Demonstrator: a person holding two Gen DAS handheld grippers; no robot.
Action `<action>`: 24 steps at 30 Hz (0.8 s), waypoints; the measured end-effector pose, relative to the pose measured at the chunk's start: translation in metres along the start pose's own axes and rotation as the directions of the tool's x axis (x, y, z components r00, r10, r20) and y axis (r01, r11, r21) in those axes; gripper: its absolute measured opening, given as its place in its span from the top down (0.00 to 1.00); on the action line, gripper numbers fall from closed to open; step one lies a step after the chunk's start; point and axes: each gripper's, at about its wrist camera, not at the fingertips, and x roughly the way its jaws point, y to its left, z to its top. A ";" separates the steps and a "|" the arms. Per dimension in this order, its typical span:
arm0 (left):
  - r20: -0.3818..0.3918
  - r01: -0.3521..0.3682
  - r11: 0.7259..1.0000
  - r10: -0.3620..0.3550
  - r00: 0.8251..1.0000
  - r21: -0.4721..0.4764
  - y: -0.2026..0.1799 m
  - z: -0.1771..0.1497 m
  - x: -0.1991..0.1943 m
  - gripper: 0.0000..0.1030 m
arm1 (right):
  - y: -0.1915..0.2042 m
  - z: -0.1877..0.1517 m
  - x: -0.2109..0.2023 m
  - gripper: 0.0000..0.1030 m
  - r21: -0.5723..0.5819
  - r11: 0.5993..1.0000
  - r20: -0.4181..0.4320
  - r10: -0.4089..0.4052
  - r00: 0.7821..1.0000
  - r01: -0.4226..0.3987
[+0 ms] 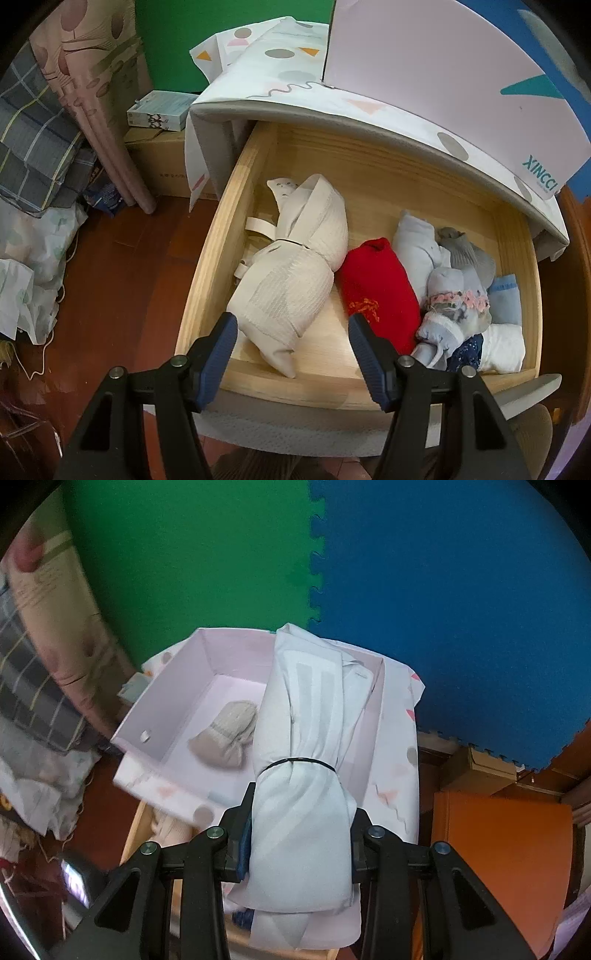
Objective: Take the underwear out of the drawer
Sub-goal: 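Lift the white rolled garment with the right tool and lower it into the box, then open the right tool to release the white garment beside the grey underwear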
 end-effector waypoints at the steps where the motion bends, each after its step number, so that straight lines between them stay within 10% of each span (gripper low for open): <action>1: 0.001 0.001 1.000 -0.001 1.000 0.000 0.000 0.000 0.000 0.38 | 0.000 0.006 0.010 0.67 0.010 1.000 -0.010 -0.003 1.000 0.003; 19: -0.005 0.018 1.000 -0.018 1.000 0.000 -0.001 0.001 0.002 0.38 | -0.003 0.026 0.130 0.63 -0.043 0.998 -0.216 -0.057 0.975 0.049; 24: -0.015 0.021 1.000 -0.021 1.000 0.002 -0.001 0.001 0.004 0.38 | 0.004 0.025 0.123 0.49 -0.055 0.997 -0.206 -0.057 0.977 0.046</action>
